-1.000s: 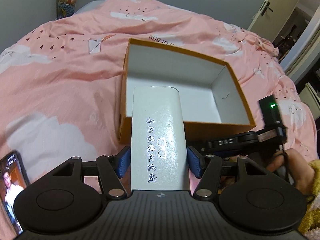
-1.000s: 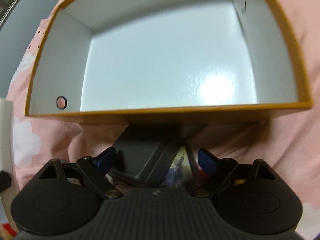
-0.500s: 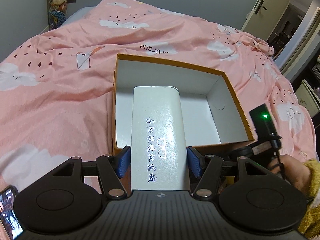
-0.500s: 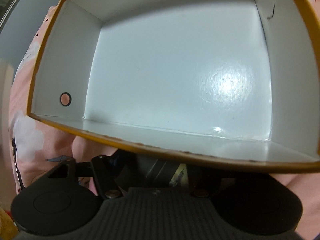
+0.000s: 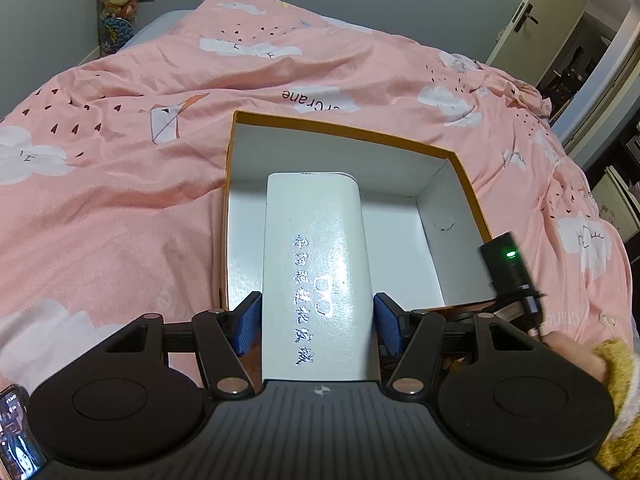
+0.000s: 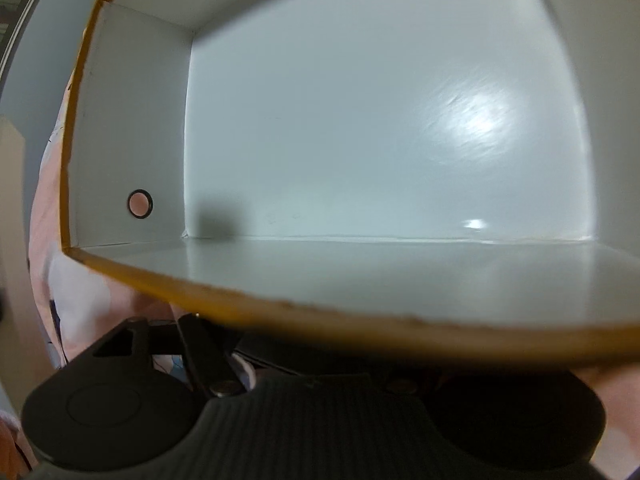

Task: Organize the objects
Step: 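Carry the power bank into the orange box while the right gripper grasps the grey box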

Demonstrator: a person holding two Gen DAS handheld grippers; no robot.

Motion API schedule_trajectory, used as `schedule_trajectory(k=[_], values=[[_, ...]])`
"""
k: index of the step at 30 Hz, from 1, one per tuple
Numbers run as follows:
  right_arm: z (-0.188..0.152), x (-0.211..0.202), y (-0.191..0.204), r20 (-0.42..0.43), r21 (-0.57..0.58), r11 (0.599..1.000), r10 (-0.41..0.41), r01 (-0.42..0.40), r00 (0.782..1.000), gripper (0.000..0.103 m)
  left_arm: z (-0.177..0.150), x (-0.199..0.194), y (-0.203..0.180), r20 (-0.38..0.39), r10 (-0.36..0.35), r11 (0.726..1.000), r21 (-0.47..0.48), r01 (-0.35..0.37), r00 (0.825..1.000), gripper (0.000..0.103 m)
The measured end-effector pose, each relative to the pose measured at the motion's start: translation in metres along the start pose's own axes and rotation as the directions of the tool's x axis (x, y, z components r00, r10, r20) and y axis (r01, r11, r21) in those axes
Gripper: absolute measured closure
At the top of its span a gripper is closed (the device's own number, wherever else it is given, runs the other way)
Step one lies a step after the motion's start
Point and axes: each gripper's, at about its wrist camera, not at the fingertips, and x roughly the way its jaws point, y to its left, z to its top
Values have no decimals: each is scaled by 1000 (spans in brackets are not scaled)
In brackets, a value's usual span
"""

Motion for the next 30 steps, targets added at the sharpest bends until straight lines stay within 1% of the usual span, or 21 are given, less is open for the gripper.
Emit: schedule_trajectory(k=[1, 6, 8, 11, 14, 15, 16, 17, 18, 20, 22, 24, 25, 26, 28, 30], values=[[1, 5, 0, -11, 15, 1000, 10, -10, 1000, 31, 0, 0, 0, 0, 0, 1000, -2, 0, 1000, 34], [-1, 10, 9, -12, -18, 1000, -14, 14, 1000, 31, 1, 1, 1, -5, 1, 1000, -3, -1, 1000, 34], [0, 10, 9, -15, -29, 1000, -11, 11, 1000, 24, 2, 2, 1, -4, 1, 1000, -8, -1, 1000, 34], [1, 15, 15, -19, -49, 998, -30, 29, 999, 19, 1, 1, 0, 0, -3, 1000, -9, 3, 1000, 34], [1, 18, 21, -16, -69, 996, -49, 48, 999, 21, 0, -1, 0, 1, -1, 1000, -13, 1, 1000, 34], [2, 17, 20, -11, -64, 997, -47, 46, 999, 23, 0, -2, 1, 1, 3, 1000, -13, -3, 1000, 34], [2, 13, 20, 2, -58, 997, -56, 56, 998, 41, 0, -2, 1, 2, 9, 1000, -14, -9, 1000, 34], [2, 8, 19, 13, -56, 996, -68, 68, 998, 50, 0, -2, 1, 3, 13, 1000, -14, -13, 1000, 34], [2, 2, 16, 21, -46, 997, -53, 54, 998, 54, -1, -1, 2, 4, 16, 1000, -15, -16, 1000, 34], [1, -9, 15, 33, -53, 998, -24, 26, 999, 68, 0, 1, 3, 1, 18, 1000, -21, -18, 1000, 34], [-2, -16, 14, 43, -53, 998, 24, -21, 999, 71, 0, 3, 4, 0, 17, 999, -27, -17, 1000, 34], [-3, -14, 15, 47, -42, 998, 48, -46, 998, 65, 0, 4, 4, -1, 20, 999, -29, -20, 1000, 34], [-10, -13, 15, 47, -38, 998, 44, -42, 998, 61, -1, 3, 5, -1, 21, 999, -32, -21, 1000, 34], [-9, -8, 13, 44, -30, 999, 30, -29, 999, 58, -1, 2, 6, -1, 23, 999, -34, -23, 1000, 34], [-10, -1, 10, 54, -37, 999, 6, -4, 998, 58, -2, 1, 7, 1, 26, 999, -38, -26, 1000, 34], [-9, 4, 13, 67, -55, 999, 3, 0, 998, 52, -3, 0, 8, 1, 31, 999, -38, -31, 1000, 34]])
